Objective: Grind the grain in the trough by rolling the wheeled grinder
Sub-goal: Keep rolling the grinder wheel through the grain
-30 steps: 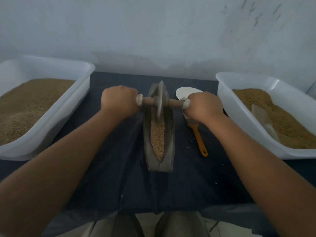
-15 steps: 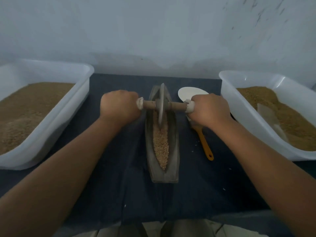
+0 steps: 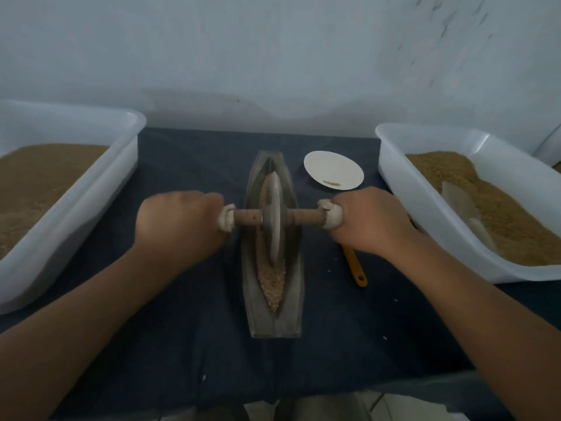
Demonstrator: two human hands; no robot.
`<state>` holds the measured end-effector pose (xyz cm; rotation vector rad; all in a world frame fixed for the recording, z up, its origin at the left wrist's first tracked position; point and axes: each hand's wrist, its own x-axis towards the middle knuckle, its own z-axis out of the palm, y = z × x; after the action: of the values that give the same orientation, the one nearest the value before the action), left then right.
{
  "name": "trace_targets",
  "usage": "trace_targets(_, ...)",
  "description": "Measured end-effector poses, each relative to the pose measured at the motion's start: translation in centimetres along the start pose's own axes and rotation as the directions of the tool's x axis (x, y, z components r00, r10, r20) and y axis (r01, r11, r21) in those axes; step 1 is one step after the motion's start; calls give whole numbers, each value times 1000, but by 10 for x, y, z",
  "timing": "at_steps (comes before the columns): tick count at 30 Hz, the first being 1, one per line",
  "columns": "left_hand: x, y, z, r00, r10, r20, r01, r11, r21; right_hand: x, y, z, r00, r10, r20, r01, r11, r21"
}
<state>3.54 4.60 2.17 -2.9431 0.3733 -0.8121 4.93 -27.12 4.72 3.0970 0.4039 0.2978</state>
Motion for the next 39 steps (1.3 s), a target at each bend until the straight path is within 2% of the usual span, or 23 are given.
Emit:
trace_targets(3,57,4,12,999,-11,30,10,998,54,32,2,16,987,161,-19,-161,987,6)
trace_targets(6,79,6,13,998,-9,56,5,998,66,44,1,23,976,212,-43,-211,977,28)
trace_targets(8,69,9,8,997,-36,69,32,998,56,42,0,16,980,198,-17,-198,980,20)
trace_targets(11,28,8,0,990,-72,122,71,997,14,17,0,-3,996,88,30,-88,996,-6)
trace_targets(13,-7,3,-8,998,-19,53,19,1000,2,-12,-2,-14,999,-25,-40,25,1000,-1)
trace_targets(15,-29,-2,-15,999,30,-17,-30,999,-35,-33,-4,-19,996,-65,-58,67,998,21)
trace_targets(18,-14,-3,-6,1000,12,-17,-13,999,-37,-22,-6,-10,999,-3,-39,4,1000,12)
trace_targets(23,67,2,18,988,-94,123,98,995,-31,47,-2,4,987,157,-45,-160,985,-67)
trace_targets(27,53,4,12,990,-94,104,97,995,-20,46,-3,-3,990,137,42,-134,989,-60)
trace_targets(31,-13,1,-5,999,15,-28,-17,998,-67,-12,-2,-16,998,2,68,-3,1000,13)
trace_targets(33,-32,-3,-12,999,42,-17,-44,996,-79,-26,-2,-22,994,-37,100,32,998,51)
trace_targets(35,-29,-4,-9,1000,25,2,-25,998,-59,-20,-2,-19,991,-31,130,28,999,28)
trace_targets(39,33,-1,15,998,-43,52,43,999,-7,29,-2,0,994,104,45,-100,992,-78)
